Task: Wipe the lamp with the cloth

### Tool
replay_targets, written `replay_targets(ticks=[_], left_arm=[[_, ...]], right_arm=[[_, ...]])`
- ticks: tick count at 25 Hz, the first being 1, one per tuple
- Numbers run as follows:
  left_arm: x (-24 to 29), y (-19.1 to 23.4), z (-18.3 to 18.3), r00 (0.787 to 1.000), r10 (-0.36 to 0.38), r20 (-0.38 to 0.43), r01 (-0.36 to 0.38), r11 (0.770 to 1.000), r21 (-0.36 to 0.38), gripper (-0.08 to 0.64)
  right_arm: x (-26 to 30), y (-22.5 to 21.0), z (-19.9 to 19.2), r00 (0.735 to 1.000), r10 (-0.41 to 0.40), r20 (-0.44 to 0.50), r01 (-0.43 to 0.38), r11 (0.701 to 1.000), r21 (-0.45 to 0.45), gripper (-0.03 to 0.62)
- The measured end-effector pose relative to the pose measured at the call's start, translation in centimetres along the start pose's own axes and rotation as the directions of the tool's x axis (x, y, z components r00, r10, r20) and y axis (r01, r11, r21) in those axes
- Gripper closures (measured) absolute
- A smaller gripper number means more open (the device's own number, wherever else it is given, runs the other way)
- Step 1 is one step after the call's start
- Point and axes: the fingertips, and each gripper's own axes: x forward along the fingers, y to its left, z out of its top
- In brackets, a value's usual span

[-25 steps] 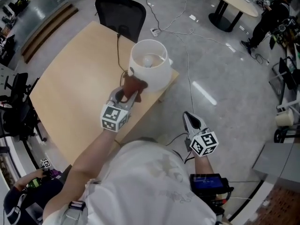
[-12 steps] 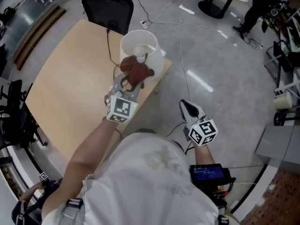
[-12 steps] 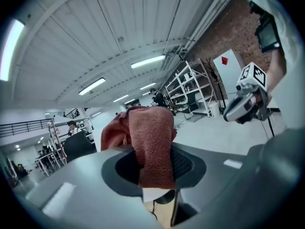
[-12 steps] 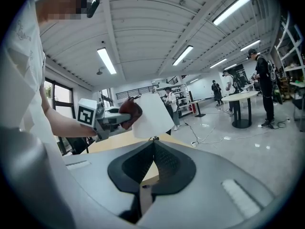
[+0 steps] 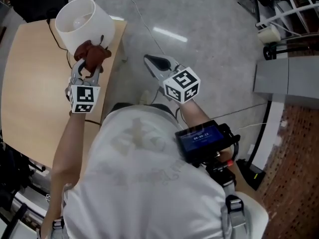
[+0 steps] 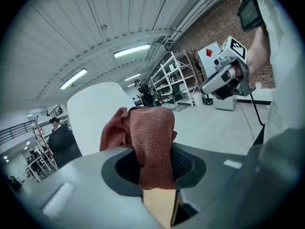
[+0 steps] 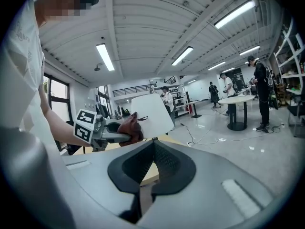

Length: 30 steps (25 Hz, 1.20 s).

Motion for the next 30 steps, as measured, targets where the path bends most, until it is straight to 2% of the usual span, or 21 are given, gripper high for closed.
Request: replay_targets(ticks=[3,10,14,17,19,22,23,25,28,30], left_arm=[[-1.7,-0.4,2.3,0.997,0.0,0.078,0.004,0.998,-0.056,0.431],[-6.3,2.6,5.7,0.976,0.054,0.21,-0.012,0.98,-0.196,0.431],[-8.8,3.9,7.2,0.964,0.097,0.247,-0.031,0.965,-0.26,0.432],[-9.5,2.9,8.6,0.956,0.068,0.284,0.02,0.955,-0.295,0.433],[-9.7,3.1,9.4,0.958,0.042,0.282,0.04,0.959,-0.279,0.433],[-10.0,5.2,11.5,0.967,0.058,0.246,0.004,0.97,-0.243,0.433],[-9.8,6.3,12.2,0.972,0.064,0.226,-0.013,0.975,-0.22,0.433],[-8.7,8.3,13.6,0.983,0.058,0.176,-0.036,0.991,-0.127,0.434],[-5.8,10.6,14.9,0.998,0.035,0.052,-0.034,0.999,-0.021,0.434],[-3.6,11.7,15.2,0.998,0.031,-0.063,-0.028,0.999,0.041,0.434]], right_arm=[[-0.8,0.8,0.1,1.0,-0.011,-0.005,0.011,1.0,-0.014,0.581],[0.1,2.2,1.7,1.0,-0.002,0.019,0.003,0.999,-0.051,0.581],[0.9,2.3,3.2,0.998,0.057,0.032,-0.054,0.996,-0.072,0.581],[0.4,1.1,2.9,0.997,0.07,0.029,-0.068,0.996,-0.064,0.581],[1.1,0.2,2.6,0.997,0.071,0.033,-0.07,0.996,-0.048,0.581],[2.8,-0.4,2.9,0.993,0.113,0.027,-0.111,0.993,-0.05,0.58],[3.3,-0.7,3.2,0.991,0.13,0.026,-0.128,0.99,-0.054,0.58],[4.4,-1.5,3.8,0.987,0.161,0.028,-0.159,0.986,-0.057,0.581],[5.2,-2.6,4.3,0.978,0.204,0.034,-0.202,0.978,-0.055,0.581],[5.5,-3.5,4.4,0.973,0.228,0.036,-0.226,0.973,-0.049,0.581]])
